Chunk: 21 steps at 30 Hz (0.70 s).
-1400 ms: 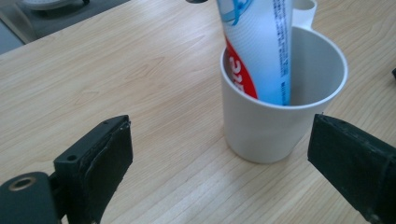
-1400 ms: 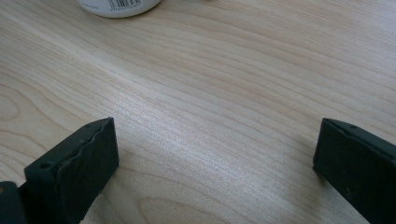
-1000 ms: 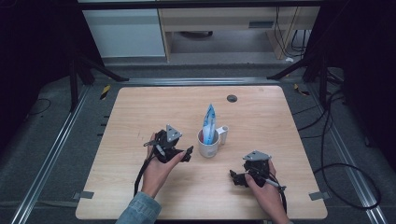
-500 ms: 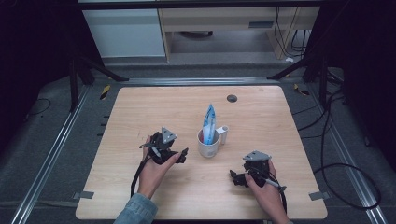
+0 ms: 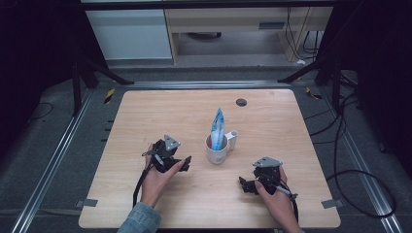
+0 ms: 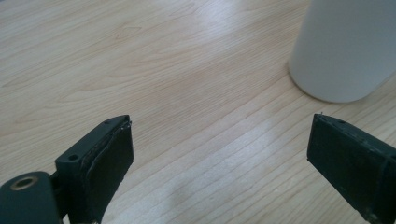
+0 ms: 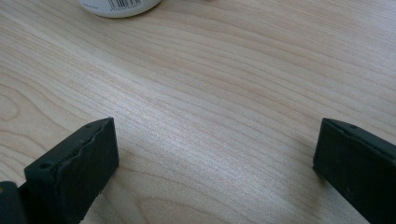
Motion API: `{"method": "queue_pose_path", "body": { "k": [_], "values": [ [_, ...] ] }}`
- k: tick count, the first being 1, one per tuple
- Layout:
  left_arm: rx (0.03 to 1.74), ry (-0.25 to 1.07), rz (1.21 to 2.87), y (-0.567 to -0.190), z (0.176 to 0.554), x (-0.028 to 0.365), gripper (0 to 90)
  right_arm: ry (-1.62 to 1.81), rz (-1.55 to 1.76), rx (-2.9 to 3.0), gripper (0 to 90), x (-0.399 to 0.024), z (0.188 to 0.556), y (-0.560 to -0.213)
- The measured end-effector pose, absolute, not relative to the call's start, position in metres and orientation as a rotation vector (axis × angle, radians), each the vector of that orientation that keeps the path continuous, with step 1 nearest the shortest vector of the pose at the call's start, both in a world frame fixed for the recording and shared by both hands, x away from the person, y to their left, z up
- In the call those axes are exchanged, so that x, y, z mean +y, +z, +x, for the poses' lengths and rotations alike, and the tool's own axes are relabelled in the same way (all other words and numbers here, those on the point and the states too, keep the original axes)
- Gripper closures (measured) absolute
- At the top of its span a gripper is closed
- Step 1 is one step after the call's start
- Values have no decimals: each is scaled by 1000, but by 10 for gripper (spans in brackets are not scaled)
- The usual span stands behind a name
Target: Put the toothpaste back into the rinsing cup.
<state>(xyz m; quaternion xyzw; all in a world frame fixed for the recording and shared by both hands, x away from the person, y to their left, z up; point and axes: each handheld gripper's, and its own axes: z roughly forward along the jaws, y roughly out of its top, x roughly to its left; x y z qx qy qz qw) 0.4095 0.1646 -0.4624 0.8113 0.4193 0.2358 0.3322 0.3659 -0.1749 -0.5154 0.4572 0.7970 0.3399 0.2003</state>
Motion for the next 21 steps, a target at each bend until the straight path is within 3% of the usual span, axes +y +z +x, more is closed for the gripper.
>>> {"method": "queue_pose_path", "body": {
  "k": [21],
  "values": [
    [1183,623,2157,-483,410,197,65,950,1277,2228,4,-175,366,-515]
  ]
}}
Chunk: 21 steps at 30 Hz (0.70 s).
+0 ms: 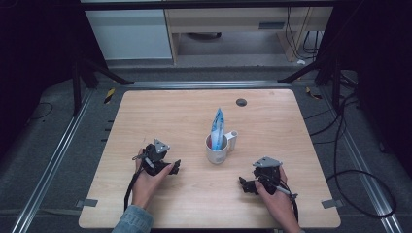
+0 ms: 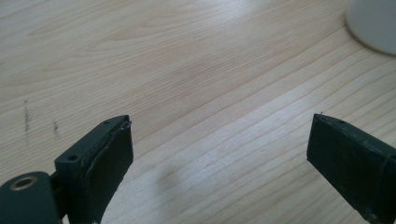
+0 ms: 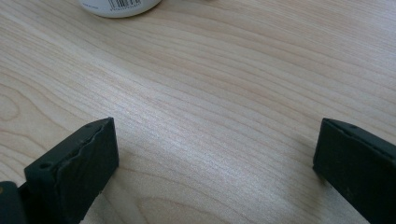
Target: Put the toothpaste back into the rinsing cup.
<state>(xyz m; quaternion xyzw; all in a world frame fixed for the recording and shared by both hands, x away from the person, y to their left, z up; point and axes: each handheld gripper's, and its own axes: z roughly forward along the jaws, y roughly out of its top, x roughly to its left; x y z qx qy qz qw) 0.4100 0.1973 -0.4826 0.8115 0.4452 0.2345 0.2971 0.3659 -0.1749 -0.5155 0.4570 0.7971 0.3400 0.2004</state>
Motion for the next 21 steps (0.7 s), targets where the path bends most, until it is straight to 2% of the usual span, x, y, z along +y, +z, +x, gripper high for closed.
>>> {"method": "queue_pose_path", "body": {
  "k": [9,21],
  "values": [
    [1248,595,2157,-493,414,216,62,950,1278,2227,3,-175,366,-515],
    [1377,573,2066,-502,428,247,69,950,1279,2227,3,-175,366,-515]
  ]
}}
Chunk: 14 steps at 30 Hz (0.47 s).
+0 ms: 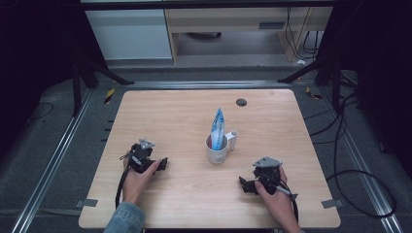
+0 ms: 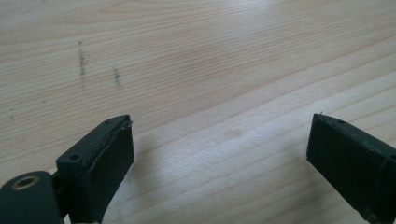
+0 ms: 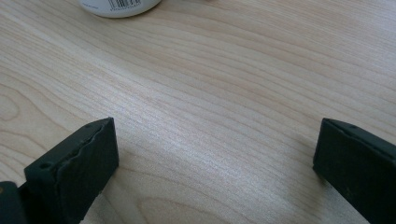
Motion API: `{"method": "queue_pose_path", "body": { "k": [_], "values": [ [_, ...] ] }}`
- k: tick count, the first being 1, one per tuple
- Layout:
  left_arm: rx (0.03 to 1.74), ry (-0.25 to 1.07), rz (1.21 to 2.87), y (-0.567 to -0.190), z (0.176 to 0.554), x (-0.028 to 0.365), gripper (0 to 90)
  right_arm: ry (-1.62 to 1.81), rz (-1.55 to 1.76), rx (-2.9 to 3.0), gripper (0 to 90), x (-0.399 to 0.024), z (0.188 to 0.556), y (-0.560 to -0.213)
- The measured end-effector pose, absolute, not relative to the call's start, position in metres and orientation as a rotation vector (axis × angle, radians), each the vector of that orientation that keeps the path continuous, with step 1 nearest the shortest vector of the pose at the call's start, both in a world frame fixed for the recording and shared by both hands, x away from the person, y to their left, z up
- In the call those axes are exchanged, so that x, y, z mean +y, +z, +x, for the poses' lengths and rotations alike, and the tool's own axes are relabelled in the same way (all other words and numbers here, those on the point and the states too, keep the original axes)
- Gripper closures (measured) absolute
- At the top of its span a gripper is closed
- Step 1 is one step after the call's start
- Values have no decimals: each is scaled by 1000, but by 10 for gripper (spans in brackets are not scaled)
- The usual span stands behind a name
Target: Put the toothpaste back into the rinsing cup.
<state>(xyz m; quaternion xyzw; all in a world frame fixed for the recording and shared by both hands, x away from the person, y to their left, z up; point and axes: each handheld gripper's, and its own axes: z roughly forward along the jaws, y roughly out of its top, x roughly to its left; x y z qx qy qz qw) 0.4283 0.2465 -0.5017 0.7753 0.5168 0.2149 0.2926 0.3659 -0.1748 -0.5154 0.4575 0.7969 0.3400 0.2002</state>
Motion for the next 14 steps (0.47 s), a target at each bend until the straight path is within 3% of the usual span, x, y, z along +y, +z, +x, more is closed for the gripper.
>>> {"method": "queue_pose_path", "body": {
  "k": [14],
  "values": [
    [1405,621,1987,-509,430,261,16,951,1284,2227,4,-175,366,-515]
  ]
}}
